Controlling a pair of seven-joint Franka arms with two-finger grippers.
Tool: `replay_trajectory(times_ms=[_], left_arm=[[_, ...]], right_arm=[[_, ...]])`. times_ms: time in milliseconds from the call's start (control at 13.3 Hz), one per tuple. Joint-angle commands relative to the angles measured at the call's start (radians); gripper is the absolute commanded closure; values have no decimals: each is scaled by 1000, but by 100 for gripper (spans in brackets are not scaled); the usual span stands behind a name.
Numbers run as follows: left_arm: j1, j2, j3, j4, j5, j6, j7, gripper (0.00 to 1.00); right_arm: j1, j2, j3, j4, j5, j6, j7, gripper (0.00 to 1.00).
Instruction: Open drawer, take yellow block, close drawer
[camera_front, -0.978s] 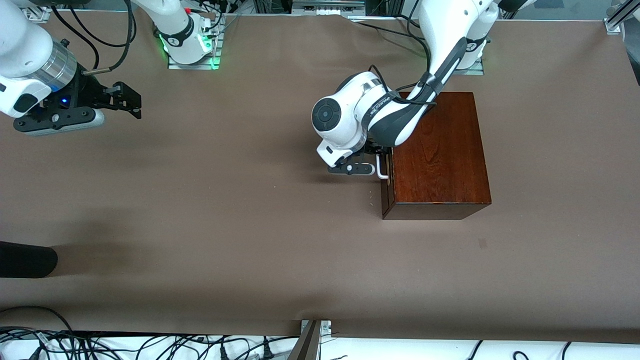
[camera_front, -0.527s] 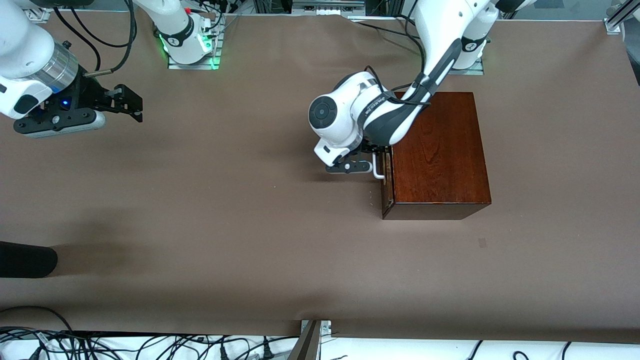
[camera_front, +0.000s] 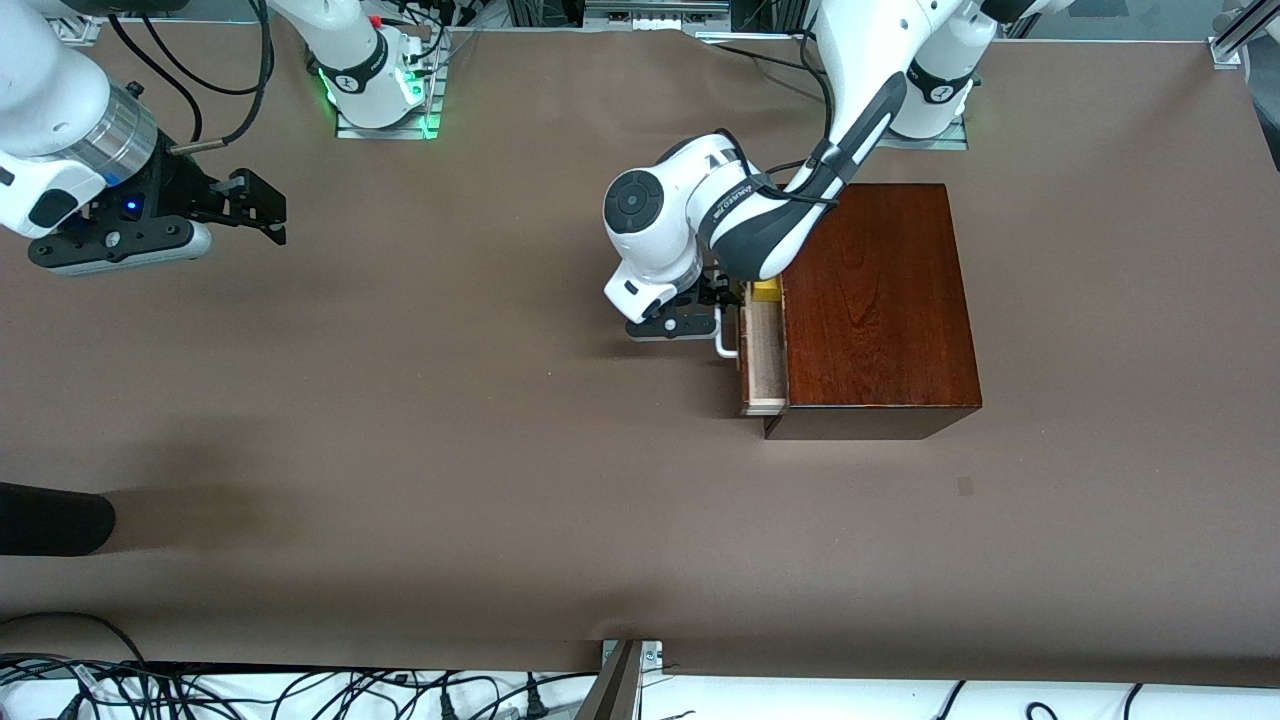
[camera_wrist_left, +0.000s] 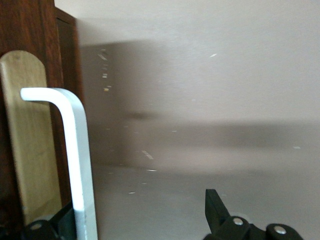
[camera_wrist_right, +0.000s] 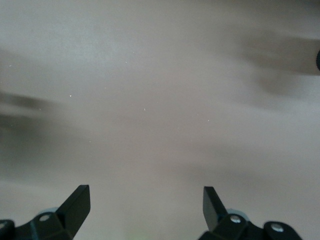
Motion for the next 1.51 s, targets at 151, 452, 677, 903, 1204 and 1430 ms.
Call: replay_trajectory(times_ms=[151, 452, 677, 903, 1204, 1430], left_arm=[[-43, 48, -13, 62, -76, 120, -9, 0], [-53, 36, -11, 140, -64, -10, -6, 0], [-52, 33, -11, 220, -64, -147, 5, 0], [-32, -28, -2, 290, -61, -311, 17, 0], [188, -189, -13, 292, -70, -444, 240, 0], [346, -269, -11, 289, -72, -501, 495, 0]], right_arm=[[-1, 31, 2, 16, 3, 8, -13, 0], [25, 71, 3, 12, 1, 3, -13, 0], [45, 120, 2, 16, 38, 3, -14, 0], [70, 114, 44, 21, 40, -7, -68, 0], [84, 117, 120, 47, 41, -7, -71, 0], [151, 145, 153, 53, 50, 8, -161, 0]])
